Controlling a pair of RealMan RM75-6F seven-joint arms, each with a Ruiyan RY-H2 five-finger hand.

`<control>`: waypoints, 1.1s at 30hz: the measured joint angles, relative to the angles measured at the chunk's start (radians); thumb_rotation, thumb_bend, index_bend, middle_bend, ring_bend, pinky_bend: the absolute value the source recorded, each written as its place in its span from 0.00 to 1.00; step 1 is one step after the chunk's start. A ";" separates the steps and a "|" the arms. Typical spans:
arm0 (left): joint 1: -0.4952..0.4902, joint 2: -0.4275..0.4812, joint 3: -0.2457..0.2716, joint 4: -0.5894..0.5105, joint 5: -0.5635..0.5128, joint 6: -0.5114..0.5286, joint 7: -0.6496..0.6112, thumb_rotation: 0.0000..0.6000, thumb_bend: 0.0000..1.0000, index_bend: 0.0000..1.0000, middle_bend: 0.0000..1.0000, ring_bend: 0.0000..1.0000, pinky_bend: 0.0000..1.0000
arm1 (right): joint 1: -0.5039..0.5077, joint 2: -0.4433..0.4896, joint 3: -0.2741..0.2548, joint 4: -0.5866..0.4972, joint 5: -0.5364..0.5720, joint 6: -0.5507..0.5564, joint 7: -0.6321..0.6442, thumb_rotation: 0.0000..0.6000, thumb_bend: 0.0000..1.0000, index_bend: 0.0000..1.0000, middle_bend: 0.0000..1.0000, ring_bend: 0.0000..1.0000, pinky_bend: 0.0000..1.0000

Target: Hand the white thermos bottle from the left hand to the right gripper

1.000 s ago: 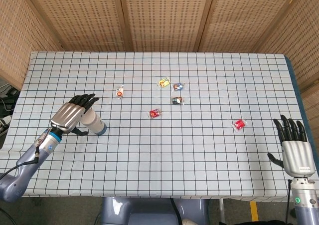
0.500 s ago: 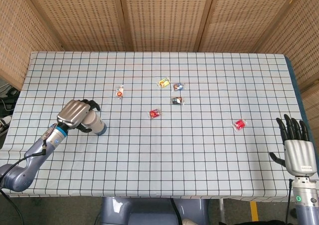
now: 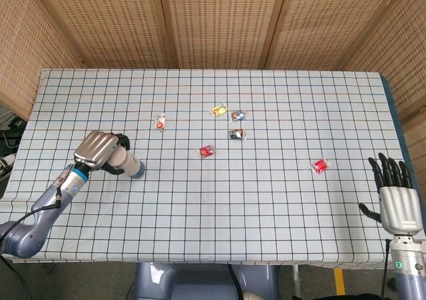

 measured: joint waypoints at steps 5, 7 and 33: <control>-0.012 0.054 -0.032 -0.083 -0.005 0.001 -0.031 1.00 0.24 0.65 0.54 0.46 0.54 | 0.028 0.011 -0.001 -0.011 0.002 -0.073 0.090 1.00 0.00 0.00 0.00 0.00 0.00; -0.024 0.084 -0.052 -0.131 -0.017 -0.005 -0.041 1.00 0.24 0.65 0.54 0.46 0.54 | 0.052 0.020 0.000 -0.017 -0.001 -0.124 0.146 1.00 0.00 0.00 0.00 0.00 0.00; -0.414 0.060 -0.197 -0.327 -0.440 0.046 0.133 1.00 0.24 0.67 0.55 0.47 0.55 | 0.573 0.038 0.198 -0.165 0.224 -0.863 0.836 1.00 0.00 0.00 0.00 0.00 0.00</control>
